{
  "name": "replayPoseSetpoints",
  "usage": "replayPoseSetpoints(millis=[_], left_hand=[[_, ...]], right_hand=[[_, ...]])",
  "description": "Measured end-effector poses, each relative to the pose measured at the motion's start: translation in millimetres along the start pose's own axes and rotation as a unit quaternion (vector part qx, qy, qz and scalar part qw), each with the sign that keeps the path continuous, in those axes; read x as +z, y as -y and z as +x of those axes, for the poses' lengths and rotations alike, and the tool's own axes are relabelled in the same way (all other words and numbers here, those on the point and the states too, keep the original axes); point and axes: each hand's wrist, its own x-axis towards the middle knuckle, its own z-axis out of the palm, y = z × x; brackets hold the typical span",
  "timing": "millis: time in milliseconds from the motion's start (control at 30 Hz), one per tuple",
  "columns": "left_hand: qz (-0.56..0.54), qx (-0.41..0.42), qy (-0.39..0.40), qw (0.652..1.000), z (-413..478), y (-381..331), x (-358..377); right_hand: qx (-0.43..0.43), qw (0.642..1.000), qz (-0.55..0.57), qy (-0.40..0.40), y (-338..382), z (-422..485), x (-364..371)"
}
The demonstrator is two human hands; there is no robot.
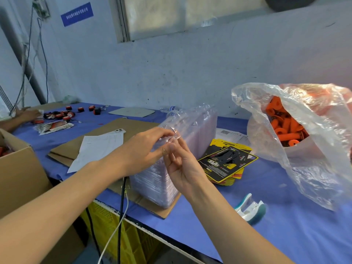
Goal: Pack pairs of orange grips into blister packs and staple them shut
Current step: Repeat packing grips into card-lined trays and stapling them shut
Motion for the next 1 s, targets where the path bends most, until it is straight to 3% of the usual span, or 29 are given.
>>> replayPoseSetpoints(millis=[167,333,433,500,633,733,833,900,1000], left_hand=[[0.104,0.003,0.012,0.994,0,-3,3],[0.262,0.079,-0.074,0.959,8,0,-4],[0.373,0.03,-0.019,0.927,14,11,-15],[0.386,-0.029,-0.073,0.919,29,13,-34],[0.239,-0.171,-0.301,0.907,79,9,-105],[0.185,-0.124,-0.392,0.893,99,-9,-151],[0.04,-0.016,-0.412,0.91,106,-40,-171],[-0.071,0.018,-0.393,0.917,102,-60,-176],[-0.163,0.008,-0.343,0.925,86,-74,-172]], right_hand=[[-0.017,0.976,-0.212,-0.054,9,3,3],[-0.019,0.951,-0.296,-0.092,13,3,9],[-0.007,0.95,-0.293,-0.11,11,2,9],[0.001,0.951,-0.286,-0.121,9,2,9],[0.019,0.947,-0.29,-0.137,12,4,13],[0.036,0.937,-0.317,-0.142,14,3,15],[0.028,0.889,-0.42,-0.179,23,0,17],[-0.052,0.859,-0.461,-0.217,44,-6,20],[-0.19,0.906,-0.333,-0.18,99,-26,37]])
